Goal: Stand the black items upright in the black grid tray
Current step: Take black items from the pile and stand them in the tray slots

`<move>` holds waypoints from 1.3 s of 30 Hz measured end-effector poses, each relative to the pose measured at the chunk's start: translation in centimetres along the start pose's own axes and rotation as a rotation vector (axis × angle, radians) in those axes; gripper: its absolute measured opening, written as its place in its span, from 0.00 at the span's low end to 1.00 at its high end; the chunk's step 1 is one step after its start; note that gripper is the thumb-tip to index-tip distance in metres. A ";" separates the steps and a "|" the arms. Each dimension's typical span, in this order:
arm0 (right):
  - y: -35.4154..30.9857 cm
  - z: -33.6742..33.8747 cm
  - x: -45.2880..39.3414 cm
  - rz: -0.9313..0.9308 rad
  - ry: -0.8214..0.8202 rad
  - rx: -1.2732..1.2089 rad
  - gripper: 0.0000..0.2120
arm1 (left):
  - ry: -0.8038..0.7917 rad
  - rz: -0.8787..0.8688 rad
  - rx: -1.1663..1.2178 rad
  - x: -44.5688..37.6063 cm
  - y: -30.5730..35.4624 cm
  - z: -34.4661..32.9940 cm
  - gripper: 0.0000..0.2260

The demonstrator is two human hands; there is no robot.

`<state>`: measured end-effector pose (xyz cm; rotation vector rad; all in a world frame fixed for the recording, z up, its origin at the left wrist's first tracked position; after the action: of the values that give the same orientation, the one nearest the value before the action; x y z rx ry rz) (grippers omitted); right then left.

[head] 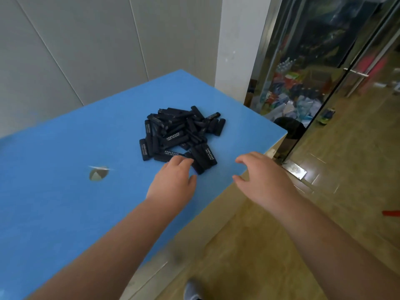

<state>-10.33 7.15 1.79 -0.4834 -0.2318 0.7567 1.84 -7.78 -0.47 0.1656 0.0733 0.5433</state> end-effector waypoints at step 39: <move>-1.0 -7.1 -14.6 0.290 -0.389 -0.071 0.13 | -0.074 0.822 0.548 -3.1 -0.8 -3.5 0.04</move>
<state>-17.42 -6.19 -4.30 -0.4387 -0.5606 1.1287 -0.78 -9.63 -4.00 0.7699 0.0795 1.3310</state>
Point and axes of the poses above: each hand's wrist, its own x-axis away from the middle knuckle, its own z-axis out of the back of the hand, y = z × x, the point moved 10 cm from there along -x, towards the middle knuckle, and after that the axes turned 11 degrees about -x, right-handed, at the moved point
